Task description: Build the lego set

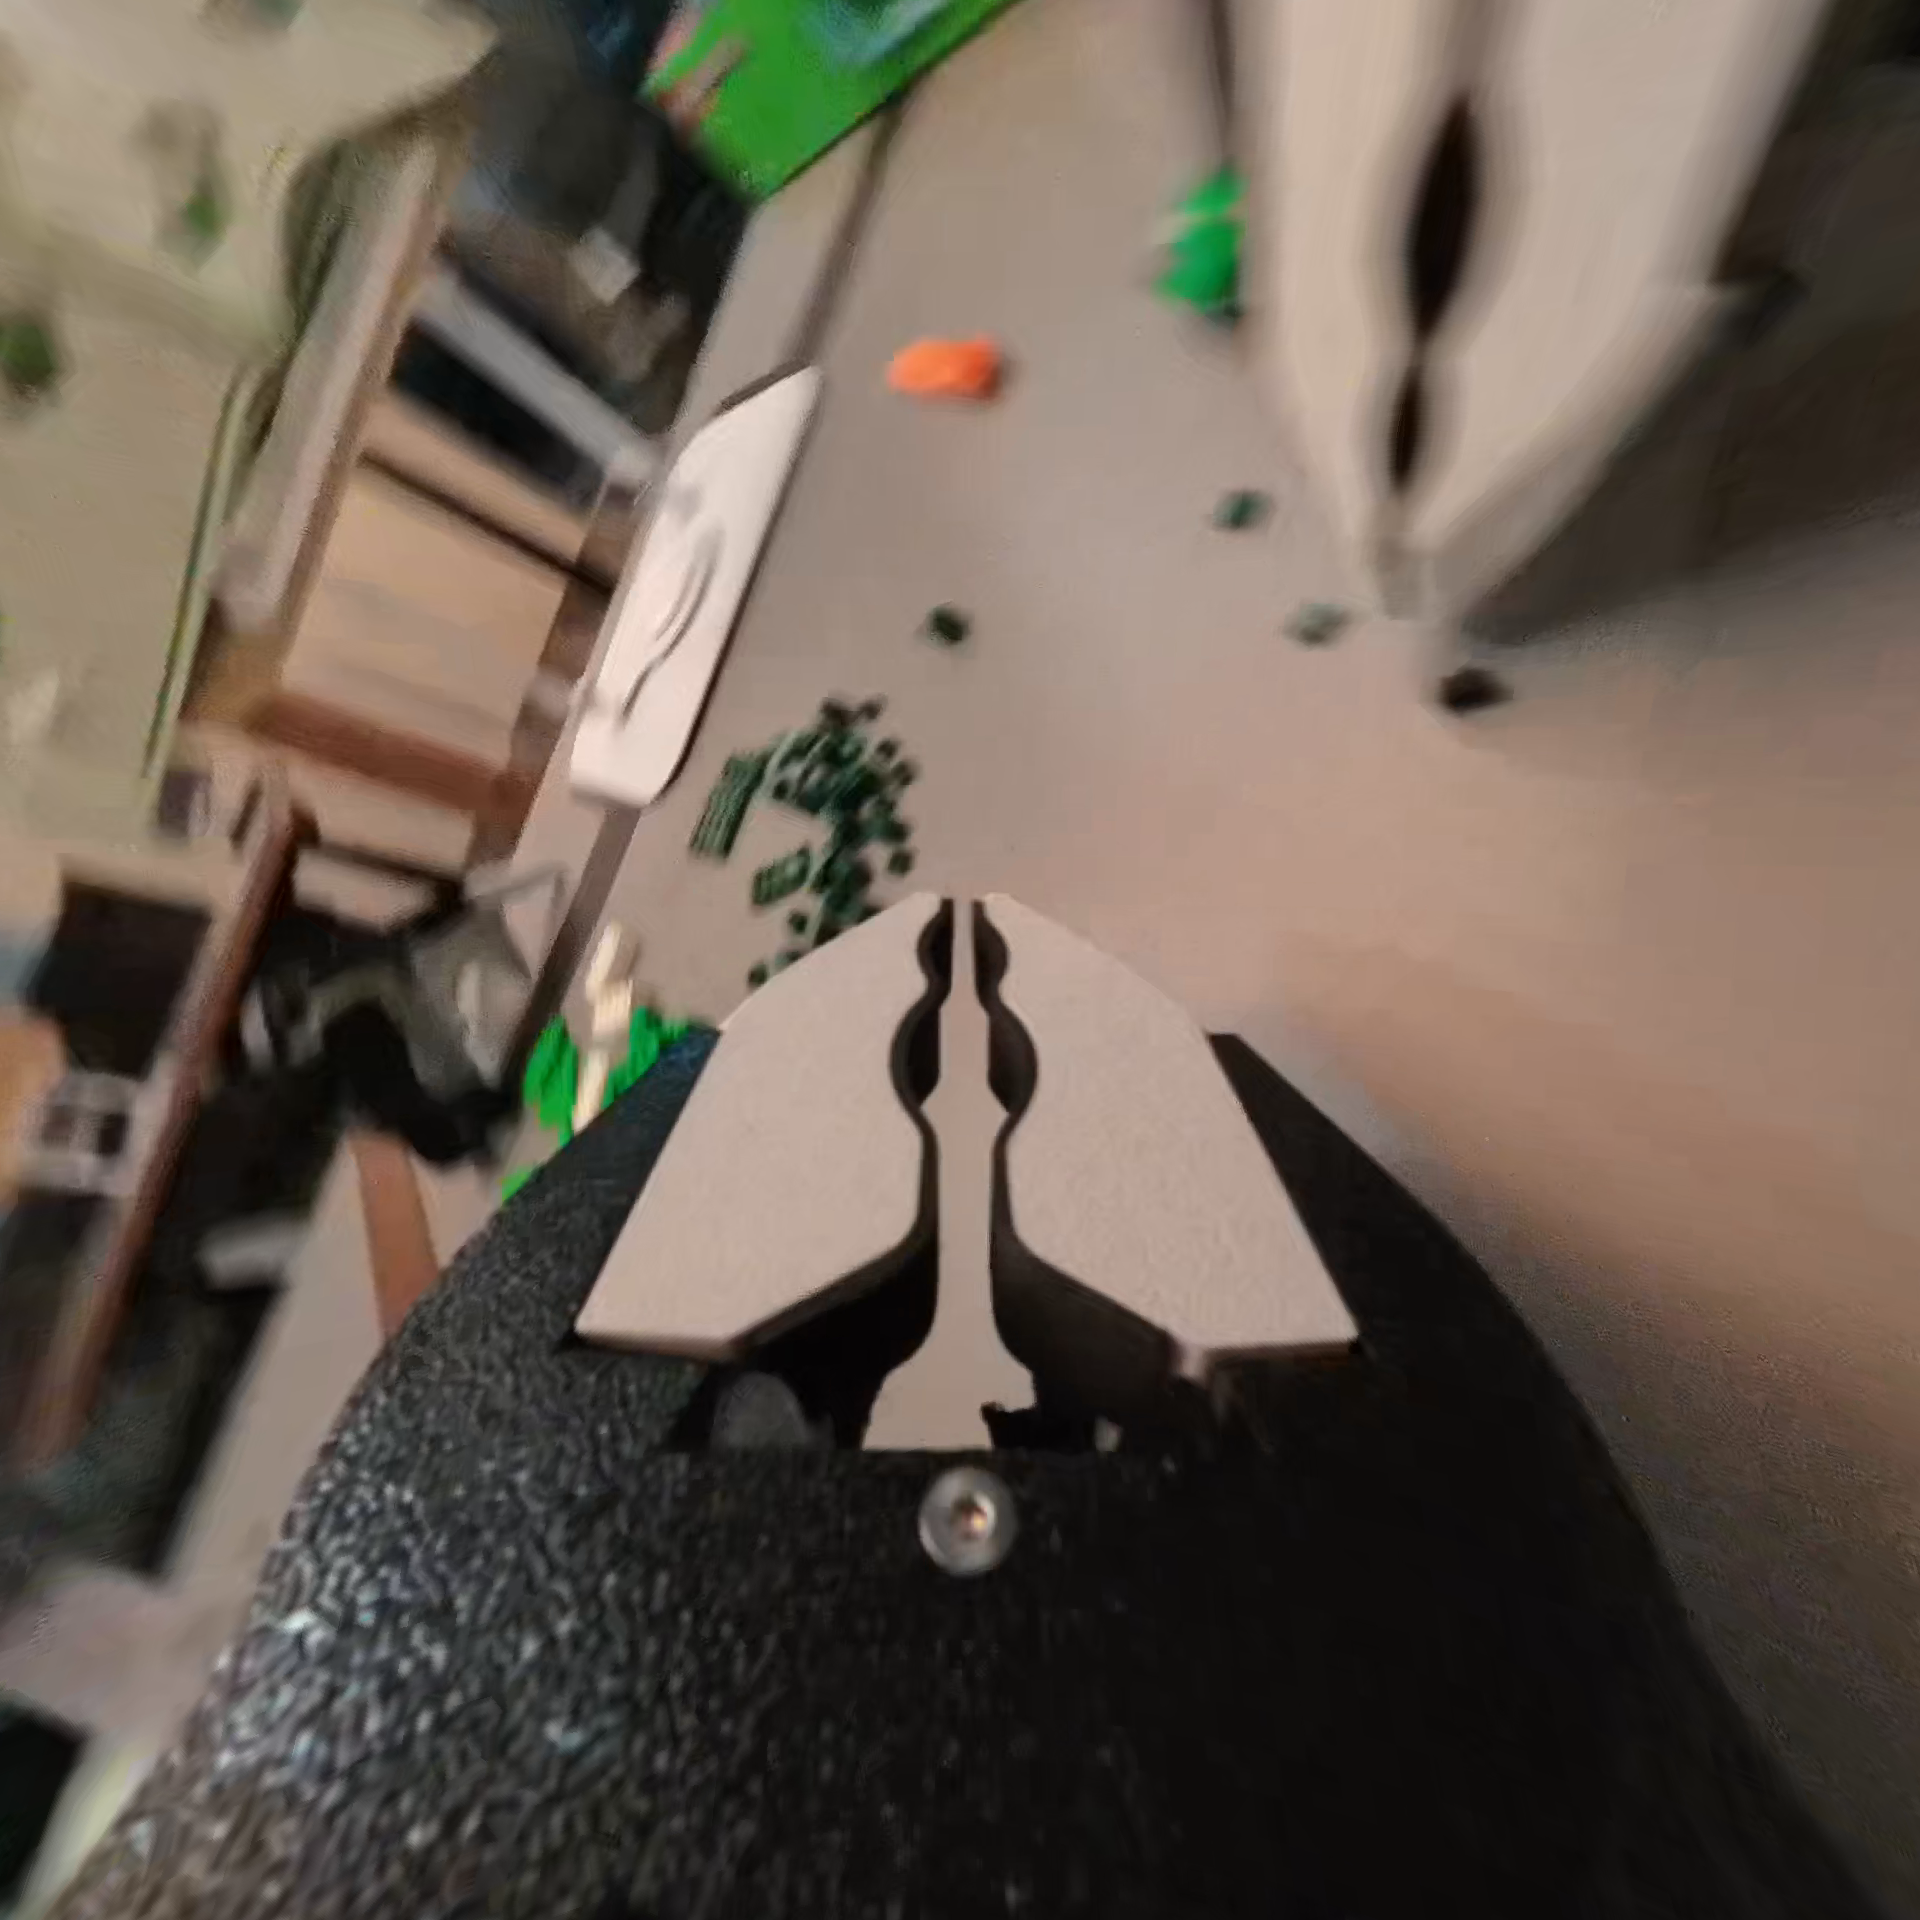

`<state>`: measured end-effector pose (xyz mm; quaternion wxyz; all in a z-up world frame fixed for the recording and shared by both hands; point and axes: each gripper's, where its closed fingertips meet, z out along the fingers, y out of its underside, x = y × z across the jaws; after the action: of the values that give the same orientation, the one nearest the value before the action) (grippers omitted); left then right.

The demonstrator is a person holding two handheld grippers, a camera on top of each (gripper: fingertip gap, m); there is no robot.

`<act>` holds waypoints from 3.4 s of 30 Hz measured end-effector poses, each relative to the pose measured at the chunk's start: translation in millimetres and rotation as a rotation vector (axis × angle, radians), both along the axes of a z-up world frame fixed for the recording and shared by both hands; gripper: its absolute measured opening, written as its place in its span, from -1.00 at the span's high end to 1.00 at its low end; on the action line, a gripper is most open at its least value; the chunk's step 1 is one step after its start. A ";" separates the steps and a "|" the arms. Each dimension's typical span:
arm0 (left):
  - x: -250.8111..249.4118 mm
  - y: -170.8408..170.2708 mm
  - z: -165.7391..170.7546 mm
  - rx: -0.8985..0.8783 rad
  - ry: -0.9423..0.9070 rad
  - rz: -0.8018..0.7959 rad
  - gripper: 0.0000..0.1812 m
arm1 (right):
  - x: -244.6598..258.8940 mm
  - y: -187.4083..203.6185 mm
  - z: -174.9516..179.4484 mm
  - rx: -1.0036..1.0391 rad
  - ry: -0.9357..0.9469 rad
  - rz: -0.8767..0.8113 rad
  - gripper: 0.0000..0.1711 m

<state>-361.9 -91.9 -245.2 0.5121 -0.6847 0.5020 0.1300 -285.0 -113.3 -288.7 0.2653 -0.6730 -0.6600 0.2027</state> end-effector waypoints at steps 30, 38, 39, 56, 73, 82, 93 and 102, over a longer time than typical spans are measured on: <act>-47.8 2.8 30.4 -0.025 -0.870 0.283 1.00 | -8.7 -17.5 -3.5 0.026 0.124 -0.171 0.83; -44.9 1.3 27.8 -0.040 -0.877 0.269 1.00 | -14.8 -16.0 -6.0 0.075 0.082 -0.148 0.93; -44.9 1.3 27.7 -0.042 -0.879 0.269 1.00 | -15.6 -16.0 -5.5 0.092 0.078 -0.139 0.94; -41.4 2.4 32.2 -0.054 -0.896 0.255 1.00 | -5.9 -2.4 -5.1 0.870 -0.343 0.362 0.95; -90.3 15.7 45.3 0.150 -0.852 0.392 1.00 | -7.3 -23.3 18.4 0.289 0.031 0.178 0.83; -112.6 7.9 51.3 0.310 -0.791 0.396 1.00 | -5.9 -23.7 15.2 -0.146 0.105 0.367 0.60; -108.5 10.9 43.2 0.272 -0.751 0.386 1.00 | 3.0 -33.4 3.3 -0.138 -0.014 0.432 0.64; -127.9 13.5 46.5 0.314 -0.767 0.473 1.00 | -27.0 -25.7 31.1 -0.115 0.166 0.319 0.68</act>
<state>-489.7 -78.4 -198.7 0.7141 -0.6931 0.0814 0.0550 -312.0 -139.0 -257.6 0.2446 -0.5547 -0.7215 0.3345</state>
